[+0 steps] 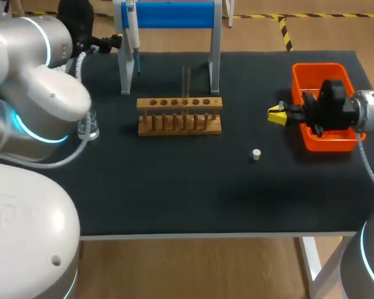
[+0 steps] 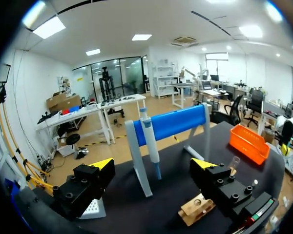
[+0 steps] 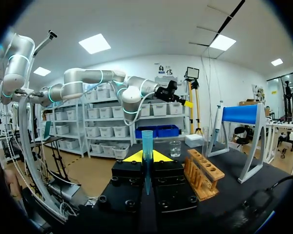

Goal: Invert the test tube, pick up the pipette, mount the tip to pipette, aspirate from beaker and dispense into the tube, eject the tip, return the pipette, and cap with the stopper.

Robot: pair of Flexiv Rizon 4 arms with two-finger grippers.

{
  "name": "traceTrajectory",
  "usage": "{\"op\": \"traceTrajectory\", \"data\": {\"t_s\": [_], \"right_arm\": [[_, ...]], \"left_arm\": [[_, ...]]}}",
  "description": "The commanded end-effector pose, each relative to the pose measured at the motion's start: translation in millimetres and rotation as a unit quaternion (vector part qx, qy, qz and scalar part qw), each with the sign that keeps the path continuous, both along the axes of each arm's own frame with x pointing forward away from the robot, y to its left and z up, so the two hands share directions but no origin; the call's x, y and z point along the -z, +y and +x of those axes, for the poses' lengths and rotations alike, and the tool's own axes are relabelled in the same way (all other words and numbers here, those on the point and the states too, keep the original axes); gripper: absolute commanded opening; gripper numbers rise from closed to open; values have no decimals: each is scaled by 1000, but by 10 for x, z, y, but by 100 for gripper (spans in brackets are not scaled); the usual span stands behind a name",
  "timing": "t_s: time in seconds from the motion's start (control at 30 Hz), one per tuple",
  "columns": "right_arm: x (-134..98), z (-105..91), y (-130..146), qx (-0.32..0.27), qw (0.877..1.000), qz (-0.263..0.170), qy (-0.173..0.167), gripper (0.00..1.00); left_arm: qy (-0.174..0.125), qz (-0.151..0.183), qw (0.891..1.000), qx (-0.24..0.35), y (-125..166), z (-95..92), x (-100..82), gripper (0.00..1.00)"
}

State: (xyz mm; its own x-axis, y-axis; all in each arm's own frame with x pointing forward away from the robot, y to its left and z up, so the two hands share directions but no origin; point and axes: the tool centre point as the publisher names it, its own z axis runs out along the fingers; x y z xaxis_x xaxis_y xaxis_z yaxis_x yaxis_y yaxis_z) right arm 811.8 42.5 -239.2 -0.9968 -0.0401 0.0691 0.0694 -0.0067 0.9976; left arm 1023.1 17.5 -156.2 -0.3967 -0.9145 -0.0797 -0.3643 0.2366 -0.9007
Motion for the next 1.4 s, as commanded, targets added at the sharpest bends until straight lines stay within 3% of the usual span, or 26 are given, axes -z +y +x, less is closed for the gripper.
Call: {"op": "traceTrajectory", "data": {"t_s": [0.03,0.73,1.4], "right_arm": [[-9,-11,-9,0,1000,-1,0,0],[-9,-11,-9,0,1000,-1,0,0],[-9,-11,-9,0,1000,-1,0,0]], "left_arm": [[-21,-7,999,-27,-100,157,143,100],[-51,-53,993,-89,-229,476,234,100],[-55,-58,990,-116,-366,894,323,100]]}}
